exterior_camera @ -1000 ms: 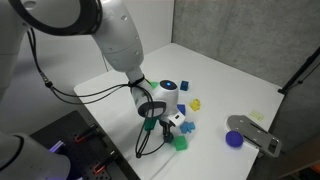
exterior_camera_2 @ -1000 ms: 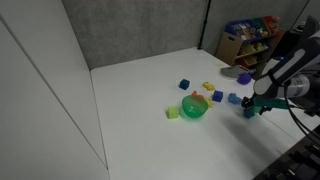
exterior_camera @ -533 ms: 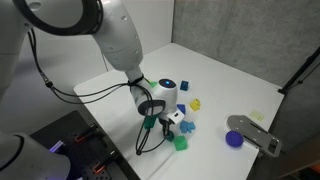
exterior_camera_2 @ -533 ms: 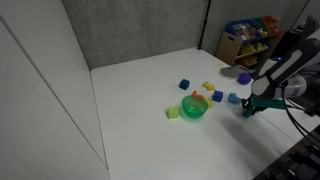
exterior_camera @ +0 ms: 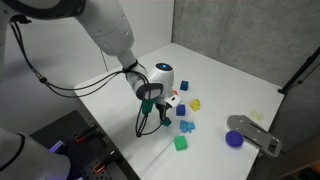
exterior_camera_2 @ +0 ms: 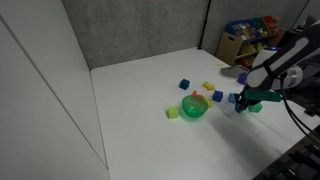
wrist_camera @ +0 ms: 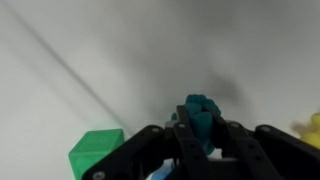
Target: Pick up the blue horse shaped toy from the table and put it in the green bowl
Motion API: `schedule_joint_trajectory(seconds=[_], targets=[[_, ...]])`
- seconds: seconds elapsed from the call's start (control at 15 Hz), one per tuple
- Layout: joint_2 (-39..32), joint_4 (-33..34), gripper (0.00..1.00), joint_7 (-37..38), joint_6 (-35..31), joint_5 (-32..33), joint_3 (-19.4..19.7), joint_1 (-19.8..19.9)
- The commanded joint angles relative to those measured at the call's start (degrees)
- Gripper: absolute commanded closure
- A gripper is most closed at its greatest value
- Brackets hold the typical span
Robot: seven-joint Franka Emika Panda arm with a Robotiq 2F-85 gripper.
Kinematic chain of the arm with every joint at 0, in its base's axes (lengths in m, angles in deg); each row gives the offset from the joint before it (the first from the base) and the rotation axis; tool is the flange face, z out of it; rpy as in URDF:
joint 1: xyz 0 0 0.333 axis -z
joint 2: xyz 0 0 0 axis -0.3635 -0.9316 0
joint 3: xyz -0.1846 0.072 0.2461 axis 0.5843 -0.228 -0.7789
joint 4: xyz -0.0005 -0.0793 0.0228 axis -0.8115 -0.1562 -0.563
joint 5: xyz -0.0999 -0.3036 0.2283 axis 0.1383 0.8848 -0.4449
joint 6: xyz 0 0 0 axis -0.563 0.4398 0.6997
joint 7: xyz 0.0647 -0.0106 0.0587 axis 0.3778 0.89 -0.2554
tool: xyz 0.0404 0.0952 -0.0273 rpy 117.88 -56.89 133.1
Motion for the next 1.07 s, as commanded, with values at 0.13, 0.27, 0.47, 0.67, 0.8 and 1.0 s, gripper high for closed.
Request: schedule_joint_trajectory(seconds=[0.13,0.27,0.47,0.67,0.8,1.0], targets=[[6.96,3.65,0.93,5.88,10.85,3.12,0.40,-4.31],[7.50,7.33,0.93,7.48,15.30,3.55,-0.79,-4.62],[6.12,13.49,0.93,10.41,19.73,4.58,-2.29,-5.70],[3.34,19.18,0.93,13.05,22.16,5.94,-4.25,-6.99],[1.11,22.60,0.93,14.67,23.38,6.83,-5.41,-8.02],[-3.44,27.50,0.93,16.48,24.39,8.01,-6.41,-9.57]])
